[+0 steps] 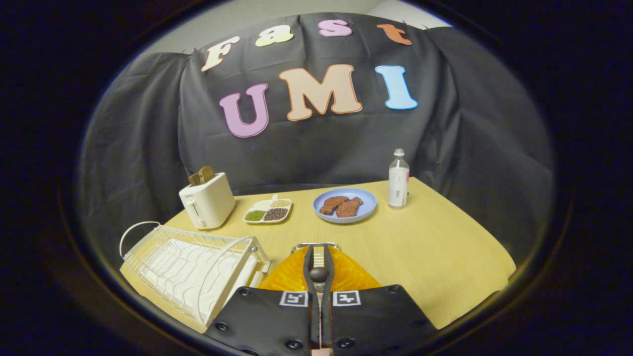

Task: Take the plate from the dish rack, then take the spoon from the basket and place it into the plate.

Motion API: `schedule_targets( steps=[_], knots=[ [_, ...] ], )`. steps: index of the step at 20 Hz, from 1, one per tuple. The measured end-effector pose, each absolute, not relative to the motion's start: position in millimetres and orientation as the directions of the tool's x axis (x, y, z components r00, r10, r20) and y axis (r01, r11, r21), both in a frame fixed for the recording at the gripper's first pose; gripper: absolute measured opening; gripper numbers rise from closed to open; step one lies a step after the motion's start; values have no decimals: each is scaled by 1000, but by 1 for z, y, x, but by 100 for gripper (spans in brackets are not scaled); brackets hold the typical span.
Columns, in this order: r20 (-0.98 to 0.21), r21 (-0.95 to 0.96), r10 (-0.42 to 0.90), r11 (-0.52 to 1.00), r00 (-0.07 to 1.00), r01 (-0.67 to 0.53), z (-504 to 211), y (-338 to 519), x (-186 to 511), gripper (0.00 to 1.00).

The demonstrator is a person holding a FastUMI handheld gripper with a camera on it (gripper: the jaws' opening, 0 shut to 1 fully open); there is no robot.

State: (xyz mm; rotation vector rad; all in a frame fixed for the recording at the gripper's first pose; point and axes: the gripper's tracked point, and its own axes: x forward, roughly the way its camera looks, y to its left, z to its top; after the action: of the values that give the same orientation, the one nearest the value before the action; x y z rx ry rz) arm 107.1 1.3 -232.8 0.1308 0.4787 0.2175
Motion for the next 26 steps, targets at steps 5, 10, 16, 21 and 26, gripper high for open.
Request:
schedule_targets(
  steps=[5,10,16,21,26],
  knots=[
    [-427,233,238,961,873,-147,-201,-18,82,4],
    [-377,291,242,947,894,-133,-170,-43,49,4],
    [-347,351,231,931,909,-103,-169,-68,12,4],
    [-373,369,242,924,896,-96,-206,-75,-8,4],
    [-411,397,271,913,870,-96,-250,-79,-18,4]
  ],
)
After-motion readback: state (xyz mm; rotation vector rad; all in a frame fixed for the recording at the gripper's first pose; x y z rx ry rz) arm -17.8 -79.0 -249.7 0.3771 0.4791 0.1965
